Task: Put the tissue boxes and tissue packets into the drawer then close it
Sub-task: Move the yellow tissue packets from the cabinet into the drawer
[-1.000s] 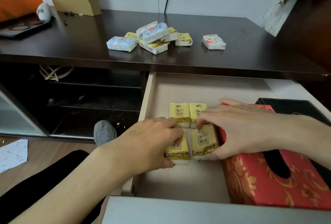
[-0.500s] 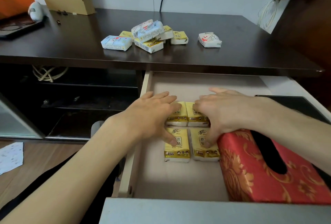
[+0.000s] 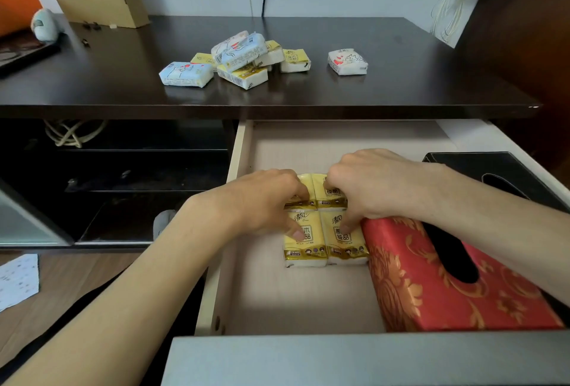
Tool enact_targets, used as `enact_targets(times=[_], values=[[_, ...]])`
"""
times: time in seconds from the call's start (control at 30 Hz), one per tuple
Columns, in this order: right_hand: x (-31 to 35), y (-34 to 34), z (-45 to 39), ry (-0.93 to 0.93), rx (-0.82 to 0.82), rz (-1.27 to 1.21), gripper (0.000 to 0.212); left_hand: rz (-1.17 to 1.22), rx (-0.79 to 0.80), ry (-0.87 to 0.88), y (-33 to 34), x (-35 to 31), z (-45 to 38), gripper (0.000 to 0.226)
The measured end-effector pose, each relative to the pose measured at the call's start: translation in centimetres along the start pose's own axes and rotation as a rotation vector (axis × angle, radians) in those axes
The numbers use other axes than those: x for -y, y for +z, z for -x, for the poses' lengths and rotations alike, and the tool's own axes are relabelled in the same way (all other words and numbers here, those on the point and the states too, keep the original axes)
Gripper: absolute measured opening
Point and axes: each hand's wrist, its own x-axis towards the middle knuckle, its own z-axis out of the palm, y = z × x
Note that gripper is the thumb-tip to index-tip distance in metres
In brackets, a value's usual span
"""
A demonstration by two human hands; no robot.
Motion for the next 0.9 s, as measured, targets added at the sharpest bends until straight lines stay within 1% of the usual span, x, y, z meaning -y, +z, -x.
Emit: enact_targets(times=[0.1,0.17,0.27,0.33,0.4,0.43,0.47,0.53,0.57,0.63,0.73,0.77,0.83,0.87,0.9], values=[[-0.2,0.5,-0.2,-0.002,0.005,-0.031,0.062,0.022,-0.003,0.001,0.1,-0.3,0.1,0.063],[-0.4,0.6,-0.2,0.011,0.033,-0.069,0.057,0.034,-0.015,-0.008,0.1,-0.3,0.3,0.066],[-1.1,0.3,-0.4,0.049,0.086,-0.171,0.057,0.003,-0.067,-0.040,0.1,-0.3,0.5,0.069],[-1.7,-0.1,-0.5,0.046,0.071,-0.229,0.059,-0.011,-0.112,-0.046,-0.2,-0.3,0.5,0.066],[-2.3,-0.9,-0.5,0.075,-0.045,-0.307,0.058,0.040,-0.187,-0.066,-1.0,0.1,0.7,0.057],[-2.8,-1.3,-0.5,0.091,-0.140,-0.395,0.051,0.074,-0.248,-0.078,-1.5,0.4,0.9,0.051],[-3.3,-1.5,-0.8,0.097,-0.254,-0.511,0.038,0.100,-0.330,-0.086,-2.1,0.8,1.1,0.043],[-4.3,-2.1,-2.1,0.086,-0.487,-0.747,0.013,0.155,-0.540,-0.105,-3.1,1.9,1.2,0.030],[-4.7,-2.4,-3.0,0.090,-0.575,-0.843,0.011,0.193,-0.653,-0.122,-3.6,2.4,1.1,0.026],[-5.6,-3.0,-5.4,0.124,-0.679,-0.936,0.023,0.241,-0.841,-0.165,-4.8,3.8,0.4,0.024],[-6.9,-3.8,-9.2,0.205,-0.696,-0.848,0.045,0.267,-1.023,-0.237,-7.3,6.1,-1.8,0.031],[-7.4,-4.1,-10.3,0.228,-0.679,-0.797,0.051,0.269,-1.048,-0.264,-8.3,6.9,-2.6,0.036],[-7.9,-4.6,-11.9,0.239,-0.605,-0.719,0.058,0.248,-1.003,-0.330,-9.8,8.3,-4.2,0.048],[-8.1,-4.7,-12.5,0.229,-0.560,-0.681,0.057,0.235,-0.959,-0.356,-10.2,8.9,-4.9,0.053],[-8.3,-4.8,-13.1,0.213,-0.525,-0.632,0.049,0.218,-0.925,-0.373,-10.4,9.2,-5.5,0.056]])
